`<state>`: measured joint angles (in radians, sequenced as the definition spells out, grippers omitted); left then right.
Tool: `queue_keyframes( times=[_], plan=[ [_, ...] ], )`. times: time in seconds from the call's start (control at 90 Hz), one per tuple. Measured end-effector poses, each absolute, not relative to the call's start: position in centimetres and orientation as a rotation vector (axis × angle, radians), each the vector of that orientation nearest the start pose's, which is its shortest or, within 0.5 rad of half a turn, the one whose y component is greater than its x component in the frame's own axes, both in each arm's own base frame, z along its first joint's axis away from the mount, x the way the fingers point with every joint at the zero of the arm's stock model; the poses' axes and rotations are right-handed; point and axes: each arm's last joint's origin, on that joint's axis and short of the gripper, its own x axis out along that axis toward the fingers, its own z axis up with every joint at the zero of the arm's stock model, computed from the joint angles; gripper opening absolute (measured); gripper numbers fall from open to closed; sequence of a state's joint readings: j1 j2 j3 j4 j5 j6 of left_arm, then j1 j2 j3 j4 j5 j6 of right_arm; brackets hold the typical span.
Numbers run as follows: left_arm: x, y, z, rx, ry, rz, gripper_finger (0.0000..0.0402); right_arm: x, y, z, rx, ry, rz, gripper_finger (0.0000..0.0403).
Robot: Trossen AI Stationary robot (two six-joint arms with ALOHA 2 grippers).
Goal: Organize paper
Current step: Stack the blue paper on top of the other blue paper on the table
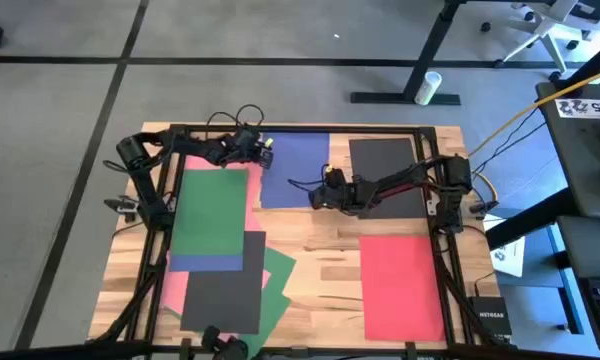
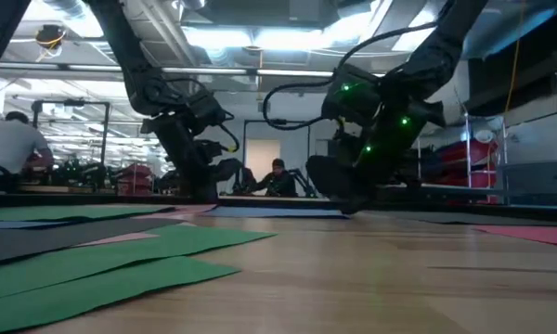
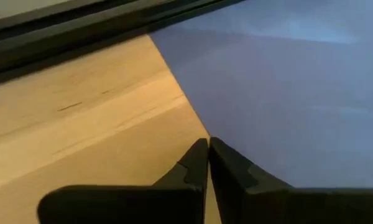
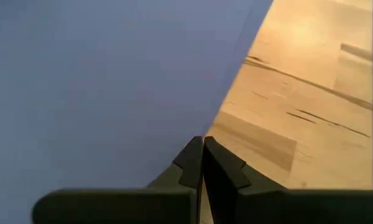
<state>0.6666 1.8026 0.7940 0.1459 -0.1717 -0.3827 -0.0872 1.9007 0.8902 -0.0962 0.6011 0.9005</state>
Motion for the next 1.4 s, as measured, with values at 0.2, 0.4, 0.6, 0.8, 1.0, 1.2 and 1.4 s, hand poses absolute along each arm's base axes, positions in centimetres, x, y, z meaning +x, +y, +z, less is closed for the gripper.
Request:
queue_keyframes(
  times=[0.2, 0.4, 0.6, 0.8, 1.0, 1.2, 1.4],
  plan=[
    [25.3, 20.4, 11.2, -0.558, 0.702, 0.927, 0.0, 32.8, -4.4, 9.7, 0.504, 0.717, -0.99, 0.0],
    [25.4, 20.4, 11.3, -0.56, 0.7, 0.891, 0.0, 33.0, -4.4, 9.7, 0.509, 0.719, -0.965, 0.0],
    [25.8, 20.0, 11.3, -0.56, 0.701, 0.856, 0.0, 32.9, -4.2, 9.9, 0.501, 0.727, -0.956, 0.0],
    [26.1, 19.6, 11.3, -0.555, 0.704, 0.84, 0.0, 32.2, -3.1, 11.5, 0.475, 0.772, -0.907, 0.0],
    [26.2, 19.4, 11.3, -0.553, 0.713, 0.834, 0.0, 31.3, -2.9, 12.8, 0.422, 0.817, -0.919, 0.0],
    [26.4, 19.0, 11.3, -0.532, 0.728, 0.822, 0.0, 31.9, -1.2, 14.5, 0.426, 0.807, -0.7, 0.0],
    [26.4, 19.0, 11.2, -0.527, 0.732, 0.817, 0.0, 33.4, 1.8, 15.5, 0.465, 0.757, -0.305, 0.0]
  ],
)
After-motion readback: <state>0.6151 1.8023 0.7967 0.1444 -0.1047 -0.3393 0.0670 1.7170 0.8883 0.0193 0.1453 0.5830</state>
